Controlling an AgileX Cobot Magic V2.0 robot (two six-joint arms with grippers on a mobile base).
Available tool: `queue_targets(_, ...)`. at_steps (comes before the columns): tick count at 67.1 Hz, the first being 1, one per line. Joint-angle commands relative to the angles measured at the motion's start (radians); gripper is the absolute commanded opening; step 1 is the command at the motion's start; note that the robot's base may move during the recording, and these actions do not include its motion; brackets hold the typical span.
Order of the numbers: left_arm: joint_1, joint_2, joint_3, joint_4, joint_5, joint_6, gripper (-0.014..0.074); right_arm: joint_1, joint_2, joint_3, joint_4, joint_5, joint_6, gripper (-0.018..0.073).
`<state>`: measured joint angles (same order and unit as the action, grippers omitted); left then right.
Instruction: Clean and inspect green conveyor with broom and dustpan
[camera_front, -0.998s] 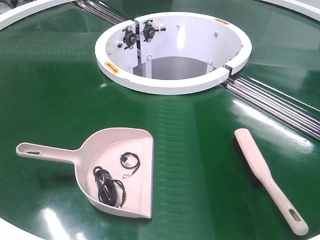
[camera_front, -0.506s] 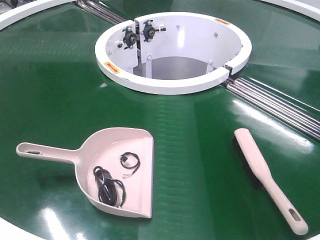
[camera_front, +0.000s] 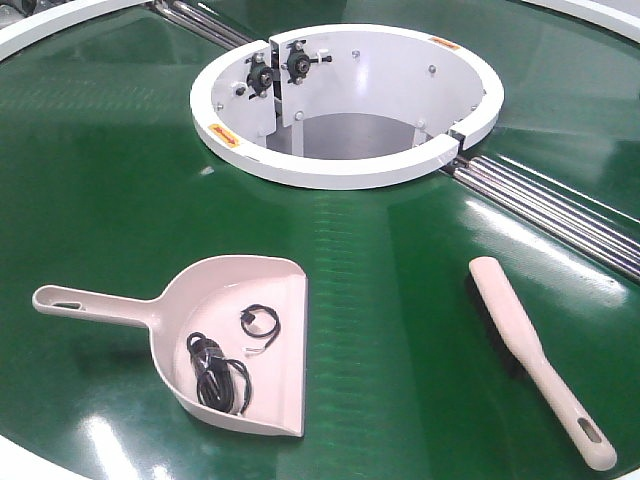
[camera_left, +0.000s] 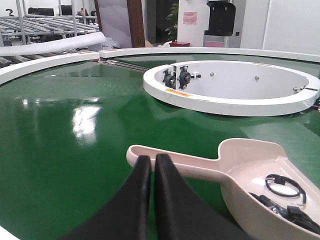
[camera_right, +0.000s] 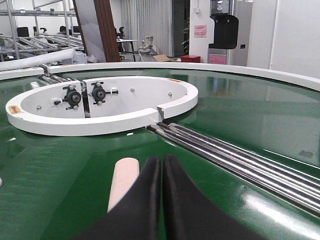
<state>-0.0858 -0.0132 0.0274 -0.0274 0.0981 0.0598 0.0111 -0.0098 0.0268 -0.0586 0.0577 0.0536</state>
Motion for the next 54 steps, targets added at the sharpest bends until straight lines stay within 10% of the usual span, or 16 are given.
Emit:
queue_targets(1, -0.009, -0.014, 0.032, -0.003, -0.074, -0.008, -0.0008, -0.006, -0.018, 0.022, -0.012, -0.080, -0.003, -0.0010)
queue_targets(54, -0.009, -0.014, 0.032, -0.003, -0.074, -0.008, -0.0008, -0.006, -0.018, 0.022, -0.012, -0.080, -0.003, -0.0010)
